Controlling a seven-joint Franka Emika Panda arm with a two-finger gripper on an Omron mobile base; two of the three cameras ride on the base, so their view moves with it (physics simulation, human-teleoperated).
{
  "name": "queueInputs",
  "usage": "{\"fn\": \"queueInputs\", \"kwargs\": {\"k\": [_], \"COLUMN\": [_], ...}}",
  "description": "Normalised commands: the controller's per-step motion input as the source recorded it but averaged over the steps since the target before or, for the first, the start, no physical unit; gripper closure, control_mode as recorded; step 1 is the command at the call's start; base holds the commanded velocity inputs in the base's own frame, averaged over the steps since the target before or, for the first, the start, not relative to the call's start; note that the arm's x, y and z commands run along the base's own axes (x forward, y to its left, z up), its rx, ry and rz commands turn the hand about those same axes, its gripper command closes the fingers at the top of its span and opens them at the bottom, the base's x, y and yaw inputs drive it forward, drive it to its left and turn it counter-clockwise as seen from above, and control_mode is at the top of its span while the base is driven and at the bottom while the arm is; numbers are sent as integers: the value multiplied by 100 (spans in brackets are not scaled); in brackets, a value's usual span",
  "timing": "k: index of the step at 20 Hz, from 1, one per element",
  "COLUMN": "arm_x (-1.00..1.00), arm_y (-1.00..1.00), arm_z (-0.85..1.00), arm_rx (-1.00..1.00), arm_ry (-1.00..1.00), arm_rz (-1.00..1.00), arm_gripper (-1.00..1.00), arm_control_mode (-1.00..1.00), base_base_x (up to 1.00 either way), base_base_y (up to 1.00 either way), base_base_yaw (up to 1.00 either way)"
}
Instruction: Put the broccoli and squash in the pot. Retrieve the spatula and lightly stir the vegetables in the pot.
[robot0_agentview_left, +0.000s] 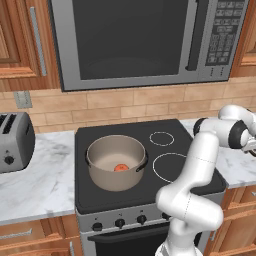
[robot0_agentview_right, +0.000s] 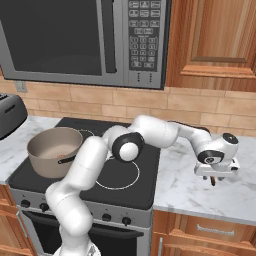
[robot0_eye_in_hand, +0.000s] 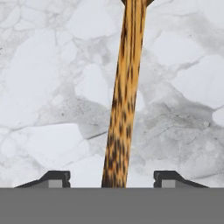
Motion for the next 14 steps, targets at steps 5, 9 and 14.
{"fn": "queueInputs", "kwargs": {"k": [5, 9, 14], "arm_x": [0, 0, 0], "arm_y": [0, 0, 0], "arm_z": [0, 0, 0], "arm_rx": [0, 0, 0], "arm_ry": [0, 0, 0], "arm_rz": [0, 0, 0], "arm_gripper": [100, 100, 100], "arm_control_mode": [-100, -100, -100], "base_base_x": [0, 0, 0], "base_base_y": [0, 0, 0], "base_base_yaw": [0, 0, 0]}}
